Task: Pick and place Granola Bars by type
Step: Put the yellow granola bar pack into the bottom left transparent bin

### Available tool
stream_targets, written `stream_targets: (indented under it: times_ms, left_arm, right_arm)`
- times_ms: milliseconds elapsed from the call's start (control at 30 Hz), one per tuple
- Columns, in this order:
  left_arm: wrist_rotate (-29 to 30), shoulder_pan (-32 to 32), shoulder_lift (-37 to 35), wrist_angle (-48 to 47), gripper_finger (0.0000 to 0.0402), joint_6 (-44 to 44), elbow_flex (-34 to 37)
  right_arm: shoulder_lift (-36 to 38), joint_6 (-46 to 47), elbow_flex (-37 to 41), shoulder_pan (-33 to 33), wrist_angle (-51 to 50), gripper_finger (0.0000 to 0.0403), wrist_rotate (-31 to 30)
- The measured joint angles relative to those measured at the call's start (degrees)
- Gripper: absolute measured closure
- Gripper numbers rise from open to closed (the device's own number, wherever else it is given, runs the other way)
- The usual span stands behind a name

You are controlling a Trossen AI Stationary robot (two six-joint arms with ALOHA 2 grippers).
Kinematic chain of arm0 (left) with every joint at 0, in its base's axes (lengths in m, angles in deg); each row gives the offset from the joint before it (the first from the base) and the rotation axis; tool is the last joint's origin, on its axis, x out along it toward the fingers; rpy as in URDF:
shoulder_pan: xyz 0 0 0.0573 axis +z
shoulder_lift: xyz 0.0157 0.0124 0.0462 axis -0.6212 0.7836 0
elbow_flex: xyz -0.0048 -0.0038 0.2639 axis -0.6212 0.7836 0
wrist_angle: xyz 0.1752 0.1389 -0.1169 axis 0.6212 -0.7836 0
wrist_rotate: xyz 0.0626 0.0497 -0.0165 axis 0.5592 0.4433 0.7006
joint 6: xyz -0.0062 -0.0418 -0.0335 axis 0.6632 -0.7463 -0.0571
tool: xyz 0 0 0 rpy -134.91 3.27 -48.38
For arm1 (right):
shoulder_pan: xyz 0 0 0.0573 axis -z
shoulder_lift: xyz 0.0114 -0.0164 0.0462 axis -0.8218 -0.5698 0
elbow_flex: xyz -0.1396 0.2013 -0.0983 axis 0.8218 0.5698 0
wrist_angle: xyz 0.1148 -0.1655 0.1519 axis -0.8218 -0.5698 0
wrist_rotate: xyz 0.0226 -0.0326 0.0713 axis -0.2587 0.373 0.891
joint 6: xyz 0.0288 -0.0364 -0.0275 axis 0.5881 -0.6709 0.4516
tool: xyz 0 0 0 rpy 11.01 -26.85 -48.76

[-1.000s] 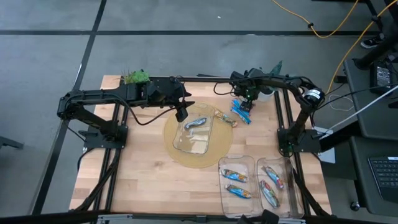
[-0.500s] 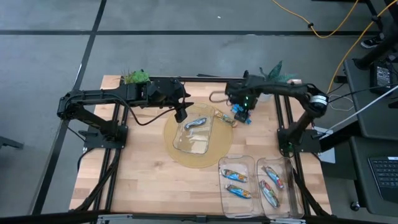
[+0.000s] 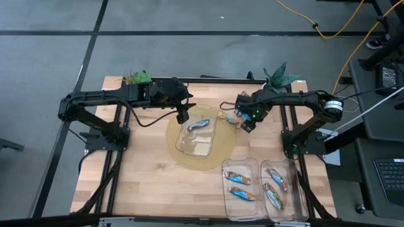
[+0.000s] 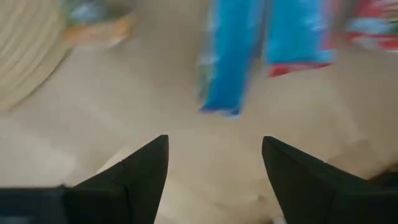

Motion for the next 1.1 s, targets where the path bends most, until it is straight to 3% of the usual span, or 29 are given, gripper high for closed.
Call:
stream_targets:
  times_ms: [233, 600, 867, 1100]
  left_arm:
    - [-0.02, 0.36, 0.0, 0.09, 0.0233, -0.02, 0.0]
    - [-0.63, 0.36, 0.0, 0.11, 0.0233, -0.59, 0.0]
    - [-0.63, 0.36, 0.0, 0.11, 0.0233, -1.09, 0.0]
    - [-1.62, 0.36, 0.0, 0.11, 0.0233, -1.11, -0.02]
  right_arm:
    - [0.0, -1.38, 0.06, 5.79, 6.42, 0.0144, -3.68]
    - [-4.17, -11.71, -4.73, 14.48, 5.07, 0.0144, -8.77]
    - [-10.12, -14.4, -6.78, 15.62, 4.98, 0.0144, -8.92]
    - [-10.88, -14.84, -6.86, 15.62, 4.76, 0.0144, -12.29]
